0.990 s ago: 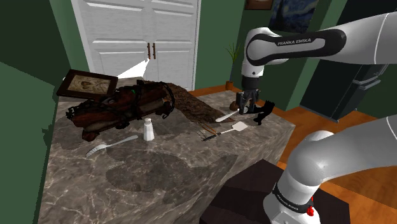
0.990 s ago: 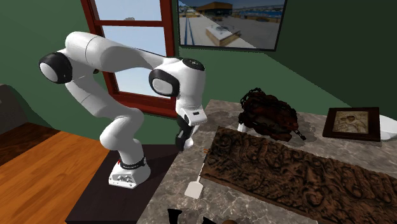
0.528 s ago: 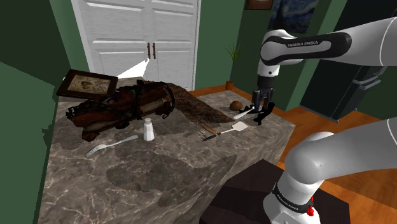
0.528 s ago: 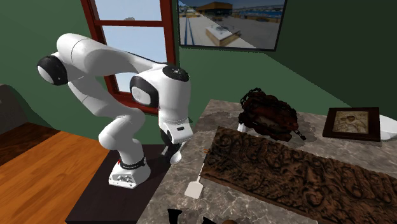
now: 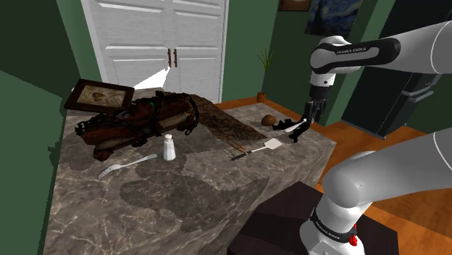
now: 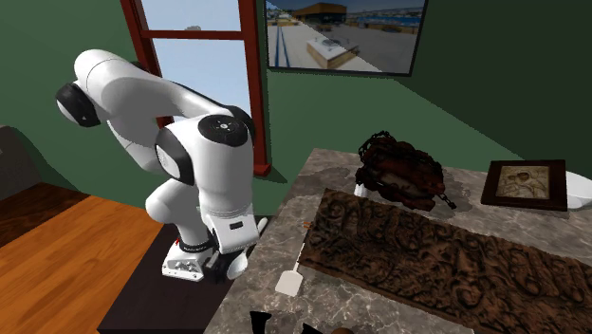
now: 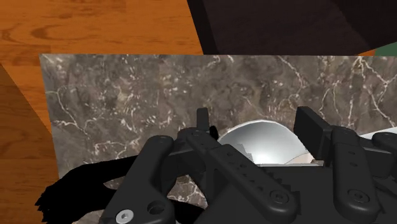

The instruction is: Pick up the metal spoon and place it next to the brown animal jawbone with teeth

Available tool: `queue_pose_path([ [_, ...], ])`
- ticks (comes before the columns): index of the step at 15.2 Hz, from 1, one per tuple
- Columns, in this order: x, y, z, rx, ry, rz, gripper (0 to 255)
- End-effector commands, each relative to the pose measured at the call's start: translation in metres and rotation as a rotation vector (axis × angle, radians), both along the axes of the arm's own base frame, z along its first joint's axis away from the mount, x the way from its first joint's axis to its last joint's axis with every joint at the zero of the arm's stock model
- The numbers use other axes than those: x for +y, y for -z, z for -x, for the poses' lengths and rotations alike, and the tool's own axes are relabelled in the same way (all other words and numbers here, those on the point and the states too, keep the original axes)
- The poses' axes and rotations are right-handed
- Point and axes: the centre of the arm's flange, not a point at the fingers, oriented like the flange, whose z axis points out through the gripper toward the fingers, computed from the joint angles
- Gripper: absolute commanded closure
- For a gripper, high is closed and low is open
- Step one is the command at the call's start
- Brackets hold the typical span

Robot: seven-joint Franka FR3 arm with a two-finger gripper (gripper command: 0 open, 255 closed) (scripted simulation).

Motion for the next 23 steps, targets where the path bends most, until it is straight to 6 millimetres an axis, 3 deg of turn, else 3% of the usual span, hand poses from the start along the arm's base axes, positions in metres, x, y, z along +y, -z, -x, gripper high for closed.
queue_pose_path([
  [1, -0.006, 0.007, 0.004, 0.000, -0.001, 0.000, 255],
  [23, -0.006, 0.123, 0.004, 0.000, -0.001, 0.000, 255],
])
